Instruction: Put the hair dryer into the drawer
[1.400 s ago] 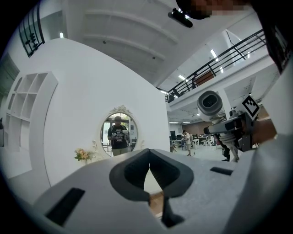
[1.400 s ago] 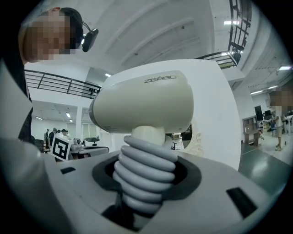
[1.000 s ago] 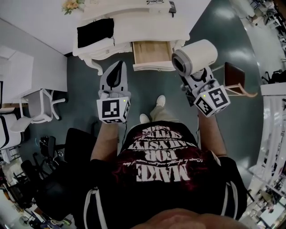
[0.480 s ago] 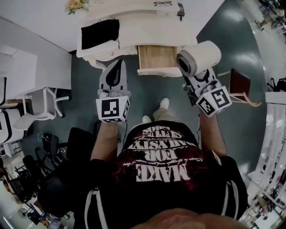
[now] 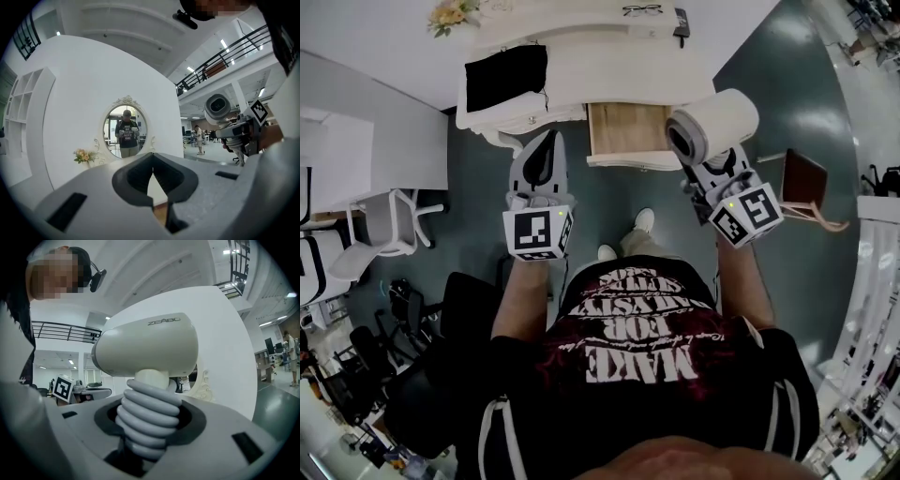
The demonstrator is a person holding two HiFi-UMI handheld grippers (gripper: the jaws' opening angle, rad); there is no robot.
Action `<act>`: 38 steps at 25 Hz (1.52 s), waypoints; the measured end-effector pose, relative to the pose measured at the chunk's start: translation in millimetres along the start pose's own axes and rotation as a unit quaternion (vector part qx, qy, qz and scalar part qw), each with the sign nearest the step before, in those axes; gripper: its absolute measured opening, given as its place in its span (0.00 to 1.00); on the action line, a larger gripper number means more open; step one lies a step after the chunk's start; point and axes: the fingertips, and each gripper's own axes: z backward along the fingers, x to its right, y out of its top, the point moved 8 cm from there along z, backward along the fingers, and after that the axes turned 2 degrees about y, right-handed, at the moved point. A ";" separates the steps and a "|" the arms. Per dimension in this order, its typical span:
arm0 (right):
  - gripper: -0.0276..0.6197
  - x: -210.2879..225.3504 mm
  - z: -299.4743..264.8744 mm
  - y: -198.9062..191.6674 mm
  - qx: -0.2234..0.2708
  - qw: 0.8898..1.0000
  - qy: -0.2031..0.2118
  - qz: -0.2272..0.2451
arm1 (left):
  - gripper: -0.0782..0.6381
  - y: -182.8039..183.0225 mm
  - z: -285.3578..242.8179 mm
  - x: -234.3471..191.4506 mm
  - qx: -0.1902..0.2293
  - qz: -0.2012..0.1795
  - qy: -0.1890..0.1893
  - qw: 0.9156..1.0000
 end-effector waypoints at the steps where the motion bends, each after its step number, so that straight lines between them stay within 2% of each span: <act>1: 0.35 2.6 -2.0 0.8 -0.001 1.000 0.001 -0.001 | 0.12 0.4 -3.1 -0.2 -0.001 0.000 0.000 1.000; 8: 0.35 22.9 -11.4 4.4 -0.002 1.000 0.012 0.000 | 0.12 2.5 -21.5 3.5 -0.002 -0.003 0.005 1.000; 26: 0.35 79.1 -37.6 22.7 -0.008 0.997 0.072 0.011 | 0.12 24.1 -65.7 14.4 0.011 -0.009 0.059 0.998; 38: 0.35 130.4 -49.4 29.8 -0.011 0.995 0.102 0.011 | 0.12 29.5 -103.7 40.0 0.015 -0.013 0.083 0.996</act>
